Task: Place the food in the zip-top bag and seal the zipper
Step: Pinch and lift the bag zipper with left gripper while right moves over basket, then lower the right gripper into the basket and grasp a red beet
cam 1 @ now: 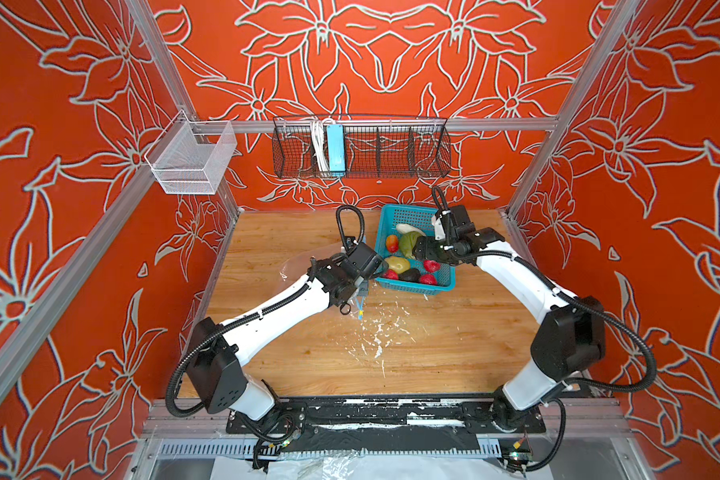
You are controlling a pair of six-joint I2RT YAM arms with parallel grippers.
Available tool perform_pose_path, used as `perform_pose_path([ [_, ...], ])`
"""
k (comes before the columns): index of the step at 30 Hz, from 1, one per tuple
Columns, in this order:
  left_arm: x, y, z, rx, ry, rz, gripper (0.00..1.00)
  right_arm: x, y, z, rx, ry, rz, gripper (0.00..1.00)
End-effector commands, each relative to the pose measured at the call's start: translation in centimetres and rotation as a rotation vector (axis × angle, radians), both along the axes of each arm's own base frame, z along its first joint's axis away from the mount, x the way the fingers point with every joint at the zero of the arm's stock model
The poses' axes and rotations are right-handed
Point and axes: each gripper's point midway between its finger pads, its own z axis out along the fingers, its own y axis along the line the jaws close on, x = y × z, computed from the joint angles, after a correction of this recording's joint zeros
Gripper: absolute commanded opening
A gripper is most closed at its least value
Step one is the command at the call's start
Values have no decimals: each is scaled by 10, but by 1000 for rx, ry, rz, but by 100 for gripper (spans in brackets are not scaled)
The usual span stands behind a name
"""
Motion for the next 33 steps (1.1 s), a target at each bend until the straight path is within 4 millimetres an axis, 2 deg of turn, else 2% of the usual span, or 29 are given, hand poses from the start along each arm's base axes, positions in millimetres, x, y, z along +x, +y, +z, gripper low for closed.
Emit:
perform_pose_path([
  [1,8,0,8,3,-17,-38,0,5,4,-9,-21,36,-16,86],
  [4,12,2,5,-15,-7,-42,0,13,12,-16,-39,56,-4,85],
  [7,17,6,3,-54,23,-31,0,18,11,-24,-85,92,-25,84],
  [13,21,3,7,-108,44,-33,0,28,-16,-31,-252,102,-108,85],
  [19,28,8,14,-104,37,-33,0,28,-36,-44,-372,141,-170,83],
  [24,28,17,13,-129,22,-18,0,33,-37,-55,-399,161,-158,82],
  [29,26,21,20,-139,-8,-27,0,42,-27,-61,-390,176,-119,81],
  [33,26,26,27,-125,-39,-26,0,49,-38,-64,-479,199,-124,81],
])
